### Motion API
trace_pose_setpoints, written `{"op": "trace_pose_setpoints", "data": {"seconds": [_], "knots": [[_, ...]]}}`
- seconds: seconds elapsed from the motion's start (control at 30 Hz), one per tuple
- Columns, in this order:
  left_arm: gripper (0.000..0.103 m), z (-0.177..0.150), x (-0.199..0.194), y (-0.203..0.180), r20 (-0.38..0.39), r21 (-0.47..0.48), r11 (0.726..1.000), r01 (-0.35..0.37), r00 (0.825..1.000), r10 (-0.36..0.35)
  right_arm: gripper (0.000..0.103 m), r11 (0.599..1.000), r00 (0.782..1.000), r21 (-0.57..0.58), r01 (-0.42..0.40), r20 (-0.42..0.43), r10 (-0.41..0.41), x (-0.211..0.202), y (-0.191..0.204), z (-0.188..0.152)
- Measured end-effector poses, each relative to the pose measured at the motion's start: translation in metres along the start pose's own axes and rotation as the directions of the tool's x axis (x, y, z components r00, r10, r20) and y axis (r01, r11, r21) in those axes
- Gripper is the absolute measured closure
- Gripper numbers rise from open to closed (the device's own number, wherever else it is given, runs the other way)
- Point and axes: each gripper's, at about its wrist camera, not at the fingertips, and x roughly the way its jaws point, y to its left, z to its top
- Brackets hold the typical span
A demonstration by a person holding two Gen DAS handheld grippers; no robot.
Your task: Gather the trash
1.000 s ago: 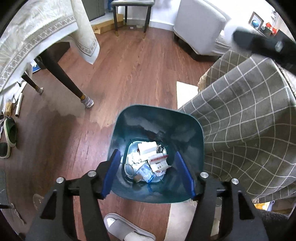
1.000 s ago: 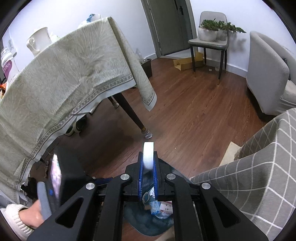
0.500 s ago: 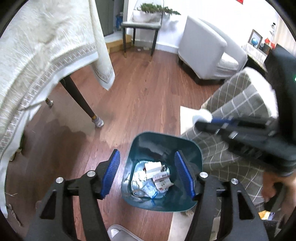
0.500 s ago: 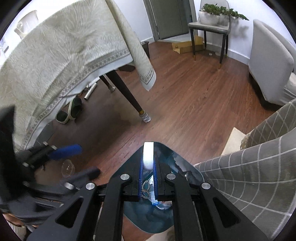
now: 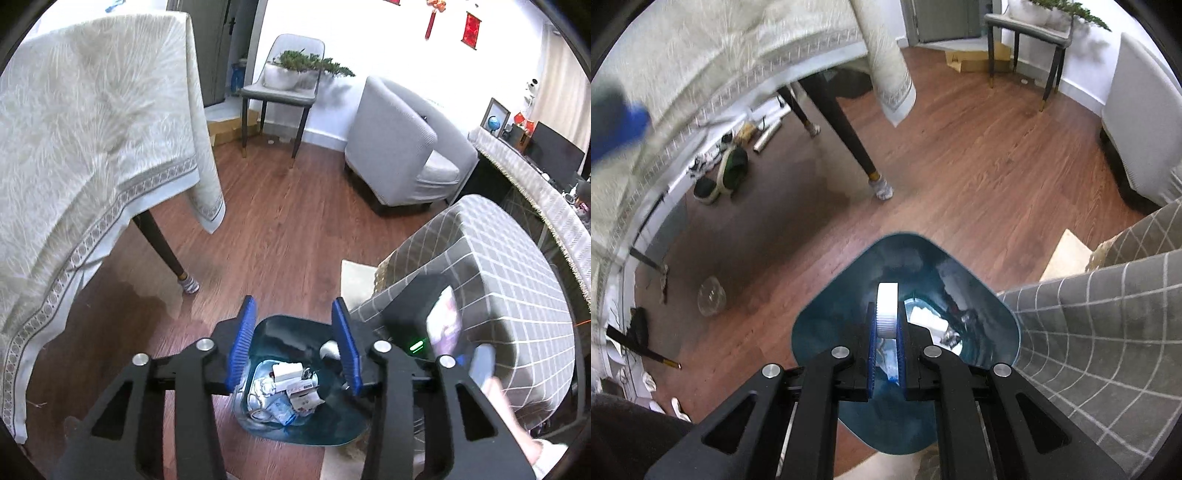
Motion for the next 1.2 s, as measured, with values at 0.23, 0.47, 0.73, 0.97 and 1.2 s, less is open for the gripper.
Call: {"op": "trace_pose_setpoints", "data": {"seconds": [0.23,0.47,0.73,0.97,1.2], "knots": [[0.06,0.012,-0.021,-0.015,0.052,0.044,0.999,0.015,0.998,-0.017,0.094,1.0,0.992,0.0,0.018,-0.125,-0.018,0.041,-0.007,-0.022],[0.056,0.023,-0.031,-0.021,0.082,0.036,0.999,0.03,0.996,-0.033,0.069,0.998,0.967,-0.033,0.05,-0.249,-0.057,0.067,-0.006,-0.047],[0.042,0.038,-0.046,-0.04,0.125,0.044,0.998,0.033,0.991,-0.038,0.052,0.997,0.986,-0.073,0.038,-0.159,-0.049,0.031,-0.001,-0.046],[0.024,0.048,-0.08,-0.068,0.216,0.086,0.996,-0.007,0.976,-0.012,0.052,0.992,0.999,-0.124,0.022,0.026,-0.019,-0.043,0.022,-0.034],[0.012,0.036,-0.12,-0.09,0.291,0.127,0.99,-0.057,0.957,0.018,0.052,0.997,0.971,-0.037,0.074,0.229,-0.063,-0.128,0.013,-0.037]]}}
